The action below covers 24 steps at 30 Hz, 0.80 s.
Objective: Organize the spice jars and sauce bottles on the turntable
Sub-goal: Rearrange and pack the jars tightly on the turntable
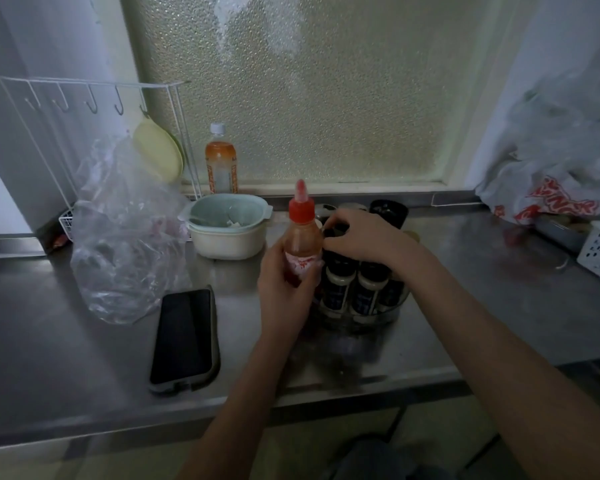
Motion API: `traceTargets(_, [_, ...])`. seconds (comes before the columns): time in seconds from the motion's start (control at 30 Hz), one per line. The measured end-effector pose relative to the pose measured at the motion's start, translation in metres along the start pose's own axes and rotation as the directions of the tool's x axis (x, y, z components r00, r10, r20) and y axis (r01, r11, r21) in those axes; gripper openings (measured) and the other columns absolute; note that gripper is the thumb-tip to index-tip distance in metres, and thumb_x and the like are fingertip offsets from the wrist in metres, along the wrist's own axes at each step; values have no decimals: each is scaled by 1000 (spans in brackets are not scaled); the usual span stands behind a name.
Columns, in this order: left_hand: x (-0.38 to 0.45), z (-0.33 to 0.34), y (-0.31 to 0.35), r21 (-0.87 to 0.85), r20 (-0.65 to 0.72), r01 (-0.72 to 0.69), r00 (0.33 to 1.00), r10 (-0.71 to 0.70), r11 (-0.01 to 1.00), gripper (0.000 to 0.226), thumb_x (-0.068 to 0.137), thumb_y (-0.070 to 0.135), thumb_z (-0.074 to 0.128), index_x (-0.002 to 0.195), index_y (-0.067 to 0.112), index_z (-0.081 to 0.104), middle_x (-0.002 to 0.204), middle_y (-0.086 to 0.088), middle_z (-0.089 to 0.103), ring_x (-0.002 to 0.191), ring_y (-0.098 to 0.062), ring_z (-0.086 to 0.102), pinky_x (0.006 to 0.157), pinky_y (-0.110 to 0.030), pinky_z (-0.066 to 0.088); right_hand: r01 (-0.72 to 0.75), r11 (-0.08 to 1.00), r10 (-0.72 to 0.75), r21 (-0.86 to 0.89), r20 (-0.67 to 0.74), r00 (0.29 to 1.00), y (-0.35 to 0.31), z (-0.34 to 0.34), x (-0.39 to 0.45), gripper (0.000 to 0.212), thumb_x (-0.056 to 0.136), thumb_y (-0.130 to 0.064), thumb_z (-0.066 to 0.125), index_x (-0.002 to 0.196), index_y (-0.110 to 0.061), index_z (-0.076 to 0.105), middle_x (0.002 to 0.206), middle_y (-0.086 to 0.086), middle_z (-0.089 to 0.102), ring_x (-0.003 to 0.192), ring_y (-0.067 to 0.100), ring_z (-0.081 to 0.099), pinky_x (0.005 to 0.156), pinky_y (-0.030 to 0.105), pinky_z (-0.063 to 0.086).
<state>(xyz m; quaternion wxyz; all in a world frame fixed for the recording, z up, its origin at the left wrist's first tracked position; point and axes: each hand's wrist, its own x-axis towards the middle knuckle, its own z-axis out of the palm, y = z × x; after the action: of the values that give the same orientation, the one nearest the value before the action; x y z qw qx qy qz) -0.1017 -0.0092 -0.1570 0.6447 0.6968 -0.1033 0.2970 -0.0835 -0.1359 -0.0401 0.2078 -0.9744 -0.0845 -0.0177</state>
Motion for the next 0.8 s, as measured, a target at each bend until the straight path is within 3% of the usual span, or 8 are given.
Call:
traceTargets(0.17, [1,-1,2,-106,80,58,996,-49,993,53,77,33,68,122,12,51,116,-8,62,106,-16,62,89,-46,54,-21,988,37,-152,102,994,-16,-15,11,38,77,-35,67,107,-11,65,113,10,65,97,24,63,76,30,49])
traceTargets(0.27, [-1,1,3,-64,79,-41,996,46,997,46,78,29,68,118,15,52,112,-5,61,103,-15,62,86,-42,54,-56,998,55,-25,-23,998,-12,-28,12,35,72,-36,73,95,-10,68,94,8,69,77,21,66,67,32,54])
traceTargets(0.33, [-1,2,3,-39,90,-59,994,62,998,45,77,31,68,117,15,52,110,-5,61,101,-14,62,84,-42,54,-70,997,74,38,-127,989,-6,-44,10,35,72,-36,74,95,-11,68,89,5,66,75,20,63,67,30,50])
traceTargets(0.43, [0,4,2,-12,95,-5,995,6,1000,48,77,35,66,118,13,52,111,-2,58,101,-10,59,85,-42,54,-106,993,103,-43,-63,993,8,-59,9,29,72,-28,74,96,-13,68,96,8,67,78,22,64,67,31,50])
traceTargets(0.5, [1,5,0,90,103,-35,994,25,995,49,76,39,62,116,14,52,107,0,51,100,-10,52,87,-38,50,-102,989,101,-104,-14,995,14,-55,8,28,70,-26,78,96,-17,68,101,5,63,83,20,59,69,30,45])
traceTargets(0.6, [0,6,-4,274,98,-41,995,15,961,55,73,48,56,117,14,54,105,-2,44,101,-15,40,89,-30,37,-86,994,86,-63,-4,996,18,-42,7,36,70,-21,80,103,-18,68,106,5,59,87,20,55,70,30,43])
traceTargets(0.73, [2,4,-10,314,87,-2,996,-27,949,44,79,26,66,119,12,55,105,-5,46,102,-25,49,91,-36,43,-54,995,49,-86,-63,997,25,-30,5,38,70,-16,79,105,-17,65,116,9,62,99,24,58,73,29,41])
traceTargets(0.8, [3,4,-11,307,72,10,997,-34,952,47,80,19,68,123,11,52,108,-7,47,105,-26,50,91,-31,41,-33,998,28,-57,-89,996,30,-28,1,33,71,-18,79,101,-16,65,112,9,63,99,24,59,74,28,42])
